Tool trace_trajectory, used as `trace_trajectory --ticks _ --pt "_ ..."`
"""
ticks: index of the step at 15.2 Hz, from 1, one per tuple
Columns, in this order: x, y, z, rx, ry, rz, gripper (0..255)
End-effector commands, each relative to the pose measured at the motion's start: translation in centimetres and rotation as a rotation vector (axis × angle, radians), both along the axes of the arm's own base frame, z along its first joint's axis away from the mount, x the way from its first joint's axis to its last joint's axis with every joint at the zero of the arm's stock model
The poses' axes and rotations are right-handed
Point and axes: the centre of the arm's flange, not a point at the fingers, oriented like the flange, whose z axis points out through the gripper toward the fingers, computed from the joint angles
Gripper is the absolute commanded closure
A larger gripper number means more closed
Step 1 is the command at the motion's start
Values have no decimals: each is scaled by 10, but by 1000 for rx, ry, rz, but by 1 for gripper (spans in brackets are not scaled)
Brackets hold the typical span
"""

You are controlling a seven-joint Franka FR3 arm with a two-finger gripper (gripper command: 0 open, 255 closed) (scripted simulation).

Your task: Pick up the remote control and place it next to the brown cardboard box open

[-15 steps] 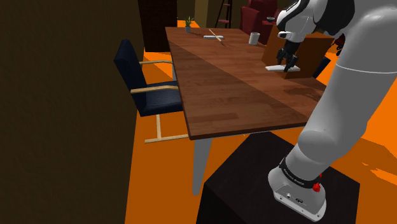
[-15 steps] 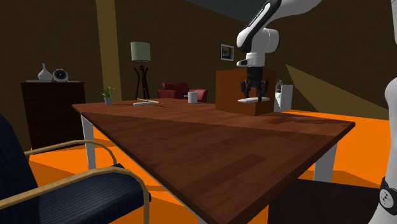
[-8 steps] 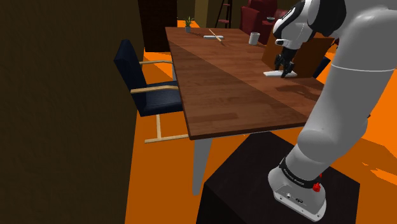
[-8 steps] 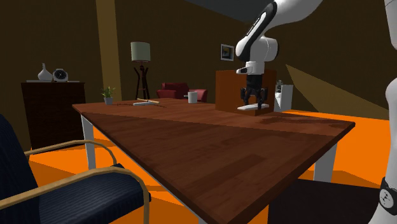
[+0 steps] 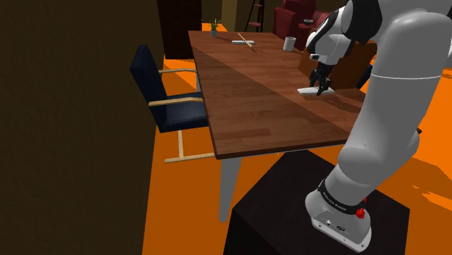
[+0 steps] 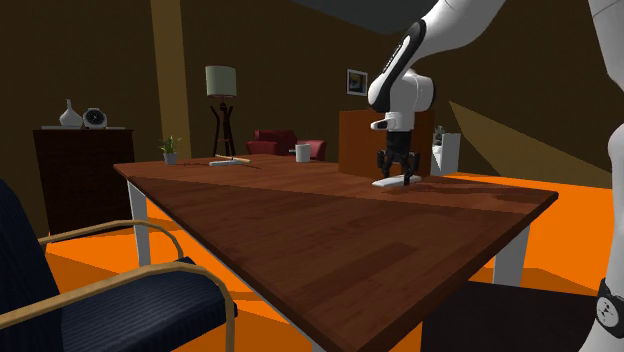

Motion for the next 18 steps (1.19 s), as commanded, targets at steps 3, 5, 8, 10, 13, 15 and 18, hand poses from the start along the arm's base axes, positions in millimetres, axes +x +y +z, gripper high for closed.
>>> trace_trajectory --ticks 3,5,8,10,13,15,18 --pt "-1 0 -6 0 0 0 255" --pt "-1 0 -6 0 0 0 255" --pt "-1 0 -6 0 0 0 0" --pt "-1 0 -6 0 0 0 0" --pt "-1 0 -6 0 0 0 0" --pt "-1 0 21 0 0 0 0" --pt "-1 1 44 0 0 0 0"
